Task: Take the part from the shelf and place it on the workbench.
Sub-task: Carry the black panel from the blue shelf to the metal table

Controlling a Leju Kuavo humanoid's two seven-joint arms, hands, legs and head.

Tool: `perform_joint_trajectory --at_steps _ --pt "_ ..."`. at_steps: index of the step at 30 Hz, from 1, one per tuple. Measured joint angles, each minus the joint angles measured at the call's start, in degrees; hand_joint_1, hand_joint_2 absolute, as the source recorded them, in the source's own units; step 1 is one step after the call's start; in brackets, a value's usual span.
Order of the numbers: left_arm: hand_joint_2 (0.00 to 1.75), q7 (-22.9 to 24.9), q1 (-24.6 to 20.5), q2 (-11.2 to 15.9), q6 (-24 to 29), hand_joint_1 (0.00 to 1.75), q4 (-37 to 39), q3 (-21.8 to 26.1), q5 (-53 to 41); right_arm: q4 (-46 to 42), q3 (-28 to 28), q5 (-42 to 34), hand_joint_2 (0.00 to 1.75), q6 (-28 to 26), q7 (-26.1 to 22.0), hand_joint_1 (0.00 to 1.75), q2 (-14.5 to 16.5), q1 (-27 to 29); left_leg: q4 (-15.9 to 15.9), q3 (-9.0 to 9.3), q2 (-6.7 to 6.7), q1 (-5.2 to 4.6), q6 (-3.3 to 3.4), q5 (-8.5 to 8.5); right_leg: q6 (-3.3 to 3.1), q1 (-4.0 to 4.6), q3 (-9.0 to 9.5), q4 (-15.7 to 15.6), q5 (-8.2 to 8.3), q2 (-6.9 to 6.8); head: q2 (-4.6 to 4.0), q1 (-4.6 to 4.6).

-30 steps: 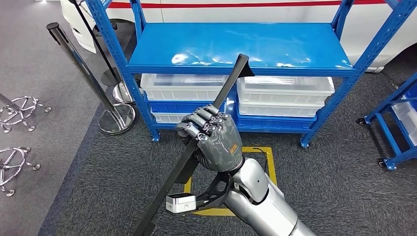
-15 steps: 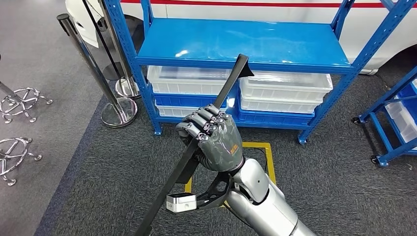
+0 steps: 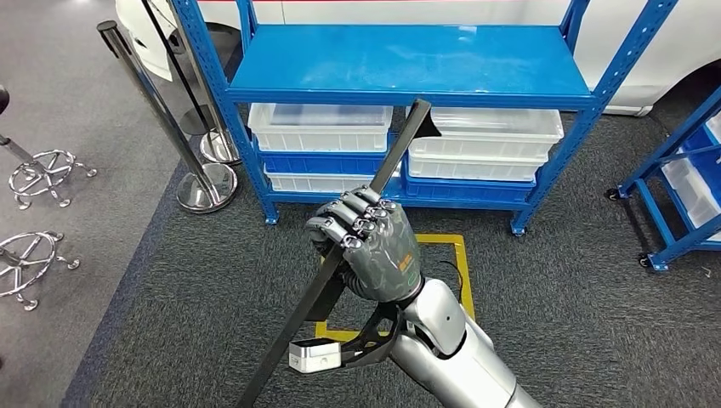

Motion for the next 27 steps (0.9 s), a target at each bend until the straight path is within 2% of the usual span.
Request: perform_joint_trajectory --at_steps 2,3,4,6,8,9,10,12,13,14,15,18,19,21,23,24,25,27 --pt "1.75 -0.05 0.01 0.33 -0.01 0.0 0.0 0.0 0.07 -0.12 -0.1 -0.14 1.75 0.0 -0.25 1.75 0.02 0.32 -7.58 5.44 -0.04 -0.03 0.29 2.04 0.31 -0.01 -1.0 0.25 0.73 0.07 0.0 -0.01" --pt "1.75 -0.07 -0.02 0.48 -0.01 0.0 0.0 0.01 0.1 -0.23 -0.17 -0.16 1.75 -0.01 -0.31 1.75 0.04 0.4 -10.81 7.64 -0.1 -0.17 0.55 2.83 0.6 -0.01 -1.26 0.27 1.09 0.09 0.0 0.02" --pt "1.75 -0.09 -0.04 0.6 -0.02 0.0 0.0 0.01 0.12 -0.34 -0.24 -0.18 1.75 -0.01 -0.35 1.75 0.07 0.46 -12.93 8.88 -0.17 -0.34 0.87 3.13 0.93 0.0 -1.37 0.25 1.41 0.1 0.0 0.01" --pt "1.75 -0.12 -0.01 0.77 -0.03 0.0 0.0 0.02 0.14 -0.52 -0.34 -0.19 1.75 -0.01 -0.44 1.75 0.09 0.56 -13.68 8.98 -0.26 -0.71 1.61 3.61 1.72 -0.03 -1.37 0.0 2.1 0.09 0.0 0.02" --pt "1.75 -0.12 0.04 0.93 -0.04 0.0 0.0 0.03 0.09 -0.64 -0.48 -0.19 1.75 -0.01 -0.52 1.75 0.08 0.68 -14.35 8.76 -0.12 -0.51 2.52 4.41 2.4 -0.04 -1.61 0.22 2.03 0.07 0.0 0.03" --pt "1.75 -0.13 0.05 0.99 -0.06 0.0 0.0 0.03 0.06 -0.7 -0.58 -0.19 1.75 -0.01 -0.57 1.75 0.08 0.73 -14.65 8.54 -0.01 -0.41 3.0 4.98 2.61 -0.04 -2.04 1.2 0.89 0.07 0.0 0.04" --pt "1.75 -0.13 0.04 1.02 -0.07 0.0 0.0 0.04 0.04 -0.76 -0.69 -0.2 1.75 -0.01 -0.58 1.75 0.08 0.76 -14.85 8.19 0.09 -0.33 3.41 5.58 2.73 -0.04 -2.87 3.35 -1.14 0.07 0.0 0.05" --pt "1.75 -0.14 0.04 1.03 -0.1 0.0 0.0 0.04 0.02 -0.85 -0.84 -0.21 1.75 -0.01 -0.61 1.75 0.06 0.89 -14.81 7.02 0.17 -0.54 3.85 6.46 2.87 -0.05 -4.95 9.82 -6.18 0.08 0.0 0.05" --pt "1.75 -0.14 0.08 1.04 -0.1 0.0 0.0 0.04 0.02 -0.86 -0.88 -0.22 1.75 -0.01 -0.62 1.75 0.03 0.99 -14.74 6.37 0.19 -0.64 3.91 6.89 2.95 -0.04 -5.53 12.62 -7.74 0.08 0.0 0.04" --pt "1.75 -0.14 0.11 1.05 -0.11 0.0 0.0 0.04 0.0 -0.86 -0.91 -0.22 1.75 -0.01 -0.63 1.75 -0.01 1.09 -14.64 5.7 0.2 -0.72 3.9 7.3 2.99 -0.05 -5.27 13.85 -8.14 0.08 0.0 0.04" --pt "1.75 -0.14 0.13 1.06 -0.12 0.0 0.0 0.04 -0.01 -0.87 -0.93 -0.22 1.75 -0.01 -0.64 1.75 -0.05 1.15 -14.48 5.02 0.2 -0.77 3.84 7.7 2.97 -0.04 -3.99 13.15 -7.55 0.07 0.0 0.04" --pt "1.75 -0.14 0.14 1.07 -0.12 0.0 0.0 0.04 -0.03 -0.98 -1.03 -0.2 1.75 -0.01 -0.69 1.75 -0.11 1.19 -13.76 3.38 0.16 -0.84 3.36 8.61 2.31 0.21 3.2 3.67 -4.86 0.02 0.0 0.02" --pt "1.75 -0.15 0.16 1.07 -0.12 0.0 0.0 0.04 -0.03 -1.07 -1.05 -0.18 1.75 -0.01 -0.71 1.75 -0.11 1.18 -13.59 3.11 0.16 -0.87 3.07 8.86 1.99 0.39 4.64 1.39 -4.54 0.01 0.0 0.04" --pt "1.75 -0.16 0.18 1.07 -0.12 0.0 0.0 0.04 -0.03 -1.21 -1.11 -0.15 1.75 -0.01 -0.73 1.75 -0.1 1.18 -13.54 2.87 0.19 -0.9 2.4 9.44 1.38 0.75 5.11 0.06 -4.26 0.04 0.0 0.06" --pt "1.75 -0.16 0.19 1.08 -0.09 0.0 0.0 0.04 -0.03 -1.27 -1.15 -0.14 1.75 -0.01 -0.75 1.75 -0.1 1.16 -13.35 2.61 0.07 -0.86 1.73 9.52 0.63 0.5 4.84 -0.58 -3.57 -0.01 0.0 0.06" --pt "1.75 -0.16 0.22 1.09 -0.07 0.0 0.0 0.04 -0.03 -1.28 -1.16 -0.14 1.75 -0.01 -0.77 1.75 -0.08 1.14 -12.44 2.14 -0.03 -0.8 1.38 8.5 0.18 0.34 4.56 -0.83 -3.04 -0.08 0.0 0.03" --pt "1.75 -0.16 0.24 1.09 -0.04 0.0 0.0 0.04 -0.03 -1.29 -1.16 -0.13 1.75 -0.01 -0.78 1.75 -0.04 1.13 -10.48 1.34 -0.14 -0.7 1.05 6.64 -0.19 0.14 4.17 -1.04 -2.48 -0.15 0.0 -0.01" --pt "1.75 -0.15 0.28 1.08 -0.03 0.0 0.01 0.04 -0.03 -1.3 -1.16 -0.13 1.75 0.01 -0.78 1.75 0.04 1.14 -3.81 -0.93 -0.21 -0.34 0.43 1.63 -0.54 0.13 2.97 -1.04 -1.54 -0.21 0.0 -0.09"
